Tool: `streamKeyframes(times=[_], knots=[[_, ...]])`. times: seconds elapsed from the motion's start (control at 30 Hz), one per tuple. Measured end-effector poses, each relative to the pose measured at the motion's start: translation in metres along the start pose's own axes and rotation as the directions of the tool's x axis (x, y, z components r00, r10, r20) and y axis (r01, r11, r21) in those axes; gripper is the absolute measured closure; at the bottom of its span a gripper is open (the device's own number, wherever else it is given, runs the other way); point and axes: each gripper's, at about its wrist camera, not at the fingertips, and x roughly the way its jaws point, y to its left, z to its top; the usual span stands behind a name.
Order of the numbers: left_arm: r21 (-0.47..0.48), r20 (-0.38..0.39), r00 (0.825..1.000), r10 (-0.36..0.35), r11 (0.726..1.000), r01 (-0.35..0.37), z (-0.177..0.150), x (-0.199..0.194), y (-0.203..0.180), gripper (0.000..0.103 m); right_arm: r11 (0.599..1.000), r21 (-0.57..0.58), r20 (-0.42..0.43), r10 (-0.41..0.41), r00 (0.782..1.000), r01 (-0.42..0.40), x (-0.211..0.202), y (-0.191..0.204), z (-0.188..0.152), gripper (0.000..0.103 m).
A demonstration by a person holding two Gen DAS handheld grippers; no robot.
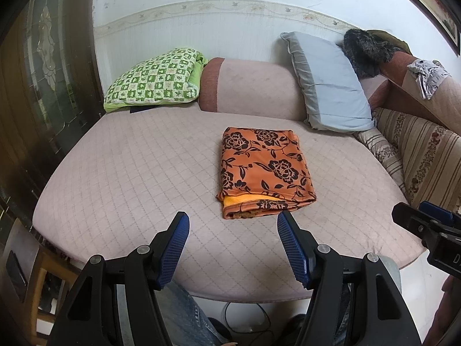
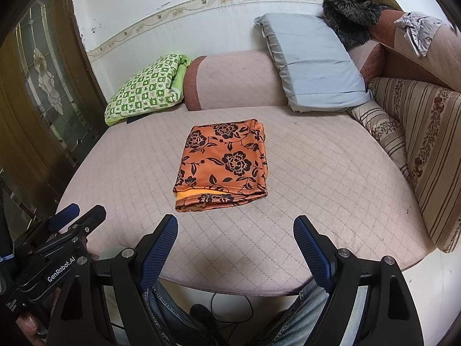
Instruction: Fold small clothes
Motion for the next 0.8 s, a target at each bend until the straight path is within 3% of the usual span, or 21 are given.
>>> streamKeyframes(times=[0.8], knots=[[0.020,-0.012,1.000,0.012,1.000,-0.011,0.013,0.033,0.001,0.039,1.000,0.004,-0.034,0.003,0.999,-0.003,0.027,-0.004,0.014,0.019]])
